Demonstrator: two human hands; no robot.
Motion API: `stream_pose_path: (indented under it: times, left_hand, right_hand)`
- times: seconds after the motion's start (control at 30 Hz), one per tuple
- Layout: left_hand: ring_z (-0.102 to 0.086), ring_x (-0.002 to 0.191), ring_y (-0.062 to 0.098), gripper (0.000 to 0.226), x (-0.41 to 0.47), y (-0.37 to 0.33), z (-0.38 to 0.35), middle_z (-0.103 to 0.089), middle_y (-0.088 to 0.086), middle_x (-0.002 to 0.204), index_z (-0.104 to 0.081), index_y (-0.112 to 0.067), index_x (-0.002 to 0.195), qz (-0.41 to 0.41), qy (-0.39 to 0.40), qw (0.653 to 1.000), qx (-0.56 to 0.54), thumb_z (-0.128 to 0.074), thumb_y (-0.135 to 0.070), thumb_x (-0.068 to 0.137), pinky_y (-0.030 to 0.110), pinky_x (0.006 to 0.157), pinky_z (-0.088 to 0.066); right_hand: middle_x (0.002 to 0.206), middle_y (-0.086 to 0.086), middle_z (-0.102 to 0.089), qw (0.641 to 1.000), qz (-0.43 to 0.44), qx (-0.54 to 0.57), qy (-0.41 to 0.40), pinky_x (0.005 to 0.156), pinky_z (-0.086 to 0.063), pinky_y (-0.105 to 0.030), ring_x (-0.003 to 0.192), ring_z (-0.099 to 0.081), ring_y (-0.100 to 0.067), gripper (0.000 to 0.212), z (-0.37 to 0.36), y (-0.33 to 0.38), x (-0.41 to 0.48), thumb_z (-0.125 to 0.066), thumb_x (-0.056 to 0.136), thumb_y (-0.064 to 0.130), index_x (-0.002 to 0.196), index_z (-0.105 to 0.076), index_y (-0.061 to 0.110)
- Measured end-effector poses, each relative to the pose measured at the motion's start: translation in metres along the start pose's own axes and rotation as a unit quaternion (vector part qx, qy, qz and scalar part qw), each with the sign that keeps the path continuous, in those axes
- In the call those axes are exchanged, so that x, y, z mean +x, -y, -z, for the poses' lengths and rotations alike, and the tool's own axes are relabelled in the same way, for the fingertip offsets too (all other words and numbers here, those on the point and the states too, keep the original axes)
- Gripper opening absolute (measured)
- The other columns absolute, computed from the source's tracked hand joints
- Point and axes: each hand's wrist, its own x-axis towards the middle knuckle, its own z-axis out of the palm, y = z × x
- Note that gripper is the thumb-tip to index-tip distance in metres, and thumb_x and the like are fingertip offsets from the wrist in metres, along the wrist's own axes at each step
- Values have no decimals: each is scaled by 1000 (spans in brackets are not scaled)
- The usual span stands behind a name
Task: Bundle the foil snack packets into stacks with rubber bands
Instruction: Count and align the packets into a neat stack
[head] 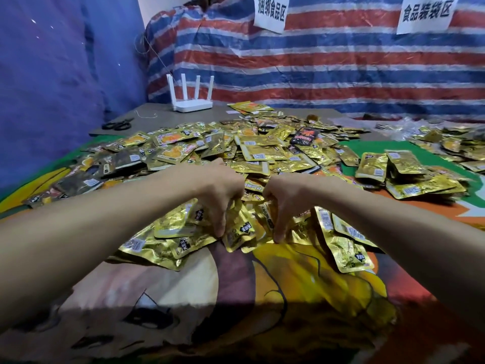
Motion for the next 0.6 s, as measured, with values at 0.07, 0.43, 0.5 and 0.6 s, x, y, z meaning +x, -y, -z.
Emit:
stream_pose_path:
  times: [0.07,0.43,0.5,0.6]
  left_hand:
    - [-60,77,13,60,-2,8,0,-62,-11,70,-64,-21,73,22,-32,999,-9,-88,-69,45,32,74,-38]
    - [-65,48,6,34,-35,57,-1,-74,-4,64,-77,-17,80,175,-228,813,-507,-97,-26,55,17,39,-46]
    - [-66,47,6,32,-37,58,-6,-74,-2,65,-75,-17,83,200,-272,710,-617,-95,-18,58,17,35,-44]
    - [-75,66,21,38,-34,51,-14,-78,9,80,-73,-10,92,166,-273,553,-770,-87,-9,57,32,43,-55]
  right_hand:
    - [78,9,-72,999,5,34,-19,62,-56,-32,73,-69,-15,64,-1,-4,1,-99,40,51,88,-70,21]
    - [59,7,-72,870,-24,425,-250,43,-48,-15,49,-67,-6,31,3,-29,0,-96,51,26,68,-72,15]
    - [59,8,-72,811,-29,497,-307,43,-48,-15,50,-68,-4,28,3,-27,0,-95,56,24,70,-73,16]
    - [68,0,-76,729,-37,588,-348,46,-52,-21,59,-74,-14,29,2,-20,2,-94,61,26,80,-75,13]
